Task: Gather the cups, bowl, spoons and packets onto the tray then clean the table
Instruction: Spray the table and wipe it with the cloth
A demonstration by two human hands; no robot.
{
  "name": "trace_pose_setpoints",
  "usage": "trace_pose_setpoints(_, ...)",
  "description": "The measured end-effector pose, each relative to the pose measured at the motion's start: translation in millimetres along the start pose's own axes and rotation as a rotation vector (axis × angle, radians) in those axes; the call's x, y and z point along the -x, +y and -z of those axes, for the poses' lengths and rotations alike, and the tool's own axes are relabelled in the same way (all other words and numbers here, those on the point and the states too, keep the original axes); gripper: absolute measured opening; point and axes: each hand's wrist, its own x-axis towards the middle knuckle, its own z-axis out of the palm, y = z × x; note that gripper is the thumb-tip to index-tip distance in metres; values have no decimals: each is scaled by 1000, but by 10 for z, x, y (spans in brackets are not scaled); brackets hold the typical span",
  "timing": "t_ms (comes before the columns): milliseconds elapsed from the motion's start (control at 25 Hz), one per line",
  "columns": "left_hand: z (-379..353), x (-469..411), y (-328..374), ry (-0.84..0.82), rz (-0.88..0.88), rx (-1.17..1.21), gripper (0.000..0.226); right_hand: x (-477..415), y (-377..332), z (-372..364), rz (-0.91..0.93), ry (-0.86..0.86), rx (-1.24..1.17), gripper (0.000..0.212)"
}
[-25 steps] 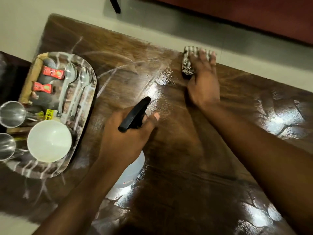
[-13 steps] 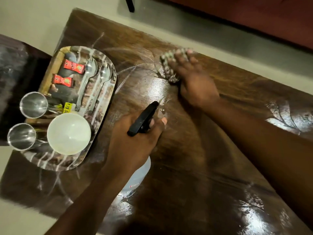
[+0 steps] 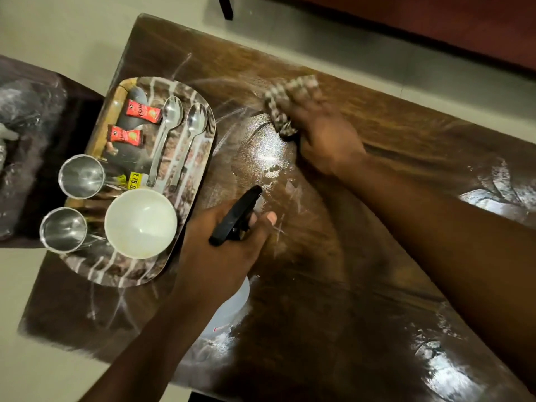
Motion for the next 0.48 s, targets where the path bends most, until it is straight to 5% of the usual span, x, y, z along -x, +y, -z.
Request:
trace_pose_setpoints(80,54,58,-47,-25,-13,-4,38,27,-258,-90,-272,139,-145,82)
trace_pose_setpoints(120,79,87,-77,-36,-21,-9,39,118,-412,-175,-267,144,-137,83)
trace_pose_setpoints(280,200,183,-183,-61,-56,-33,30,997,-732,-538,436,-149,-27,51)
trace_pose_setpoints(360,248,222,-224,-56,-75,-45,26,1254,-510,-520,724,-261,101,52)
trace_pose_setpoints(400,269,241,-249,-65,-78,-48,27,1273,-351,-485,692,-256,149,58)
trace_pose_setpoints(480,321,281,-303,-107,-69,-45,30,1226,-153,-397,261,-136,98,66)
